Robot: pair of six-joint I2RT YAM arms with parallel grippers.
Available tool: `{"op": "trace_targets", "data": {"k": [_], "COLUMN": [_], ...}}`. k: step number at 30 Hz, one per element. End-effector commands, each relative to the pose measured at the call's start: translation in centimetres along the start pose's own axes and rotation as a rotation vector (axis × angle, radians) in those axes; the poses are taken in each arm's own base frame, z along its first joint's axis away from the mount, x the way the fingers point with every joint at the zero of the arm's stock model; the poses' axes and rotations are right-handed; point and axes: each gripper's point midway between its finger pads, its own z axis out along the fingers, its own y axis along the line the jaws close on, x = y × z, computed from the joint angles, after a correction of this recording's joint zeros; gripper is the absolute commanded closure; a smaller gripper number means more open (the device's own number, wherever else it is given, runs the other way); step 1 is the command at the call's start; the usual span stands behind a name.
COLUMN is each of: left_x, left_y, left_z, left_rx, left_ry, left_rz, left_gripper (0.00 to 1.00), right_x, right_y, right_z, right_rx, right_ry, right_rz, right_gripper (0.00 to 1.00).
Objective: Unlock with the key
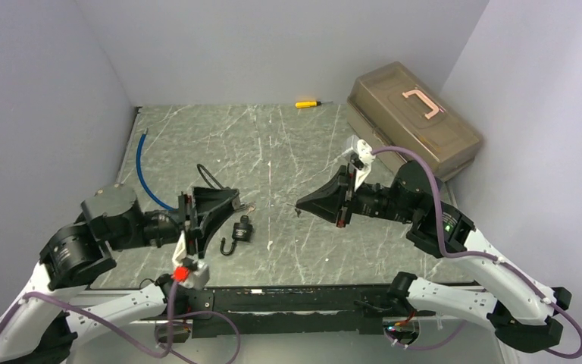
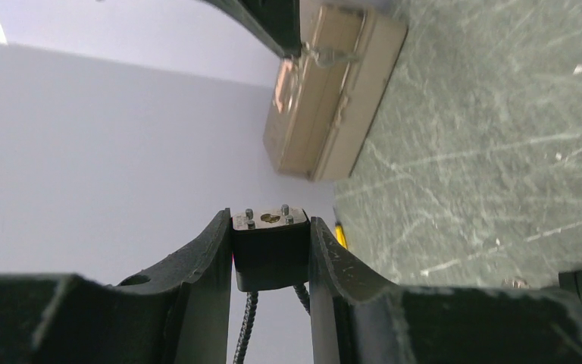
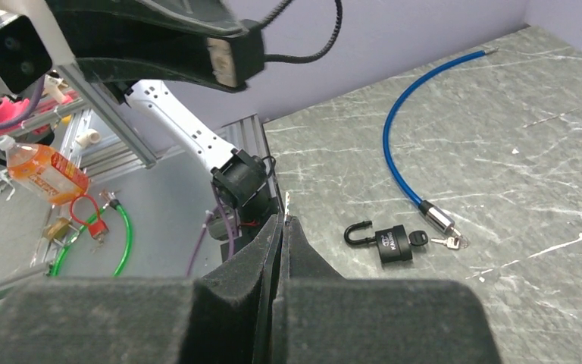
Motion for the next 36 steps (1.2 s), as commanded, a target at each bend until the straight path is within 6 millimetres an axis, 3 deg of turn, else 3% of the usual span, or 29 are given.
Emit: {"op": "trace_targets", "data": {"k": [1, 3, 5, 8, 12, 17, 24, 32, 36], "left_x": [6.0, 8.3, 9.0, 8.7, 8.7, 7.0, 7.2, 7.3, 7.2], "left_y": [1.1, 1.9, 2.6, 3.5, 3.7, 2.9, 2.5, 2.7, 1.8], "left_z": [1.1, 1.4, 1.8, 2.4, 3.2, 3.9, 4.3, 3.9, 4.3], "left_rx": [-0.042, -0.081, -0.090, -0.127, -0.124, -0.137, -0.133, -0.184, -0.162], "left_ry": [0.283, 0.398, 0.441, 0.440, 0.438, 0.330, 0.331, 0.331, 0.321], "left_rz": [-0.089, -0.140, -0.195, -0.240, -0.138, -0.011, -0.074, -0.053, -0.035], "left_gripper": [1.00, 1.00, 1.00, 1.00, 1.00, 1.00, 1.00, 1.00, 1.00], "right_x": [-2.4, -2.2, -2.2, -2.3, -2.4, -2.3, -3.8, -3.2, -3.2], "right_y": [-0.4, -0.9, -1.4, -2.2, -3.3, -4.6, -4.2, -4.2, -3.9], "right_z": [0.6, 1.3, 1.8, 2.4, 3.0, 2.8, 2.7, 3.9, 4.0], "right_rx": [0.022, 0.035, 0.052, 0.082, 0.126, 0.185, 0.184, 0.150, 0.132], "right_ry": [-0.041, -0.025, -0.015, -0.001, 0.016, 0.027, -0.012, -0.010, -0.014], "right_rz": [-0.035, -0.031, -0.030, -0.032, -0.055, -0.090, -0.100, -0.072, -0.072], "right_gripper": [1.00, 1.00, 1.00, 1.00, 1.00, 1.00, 1.00, 1.00, 1.00]}}
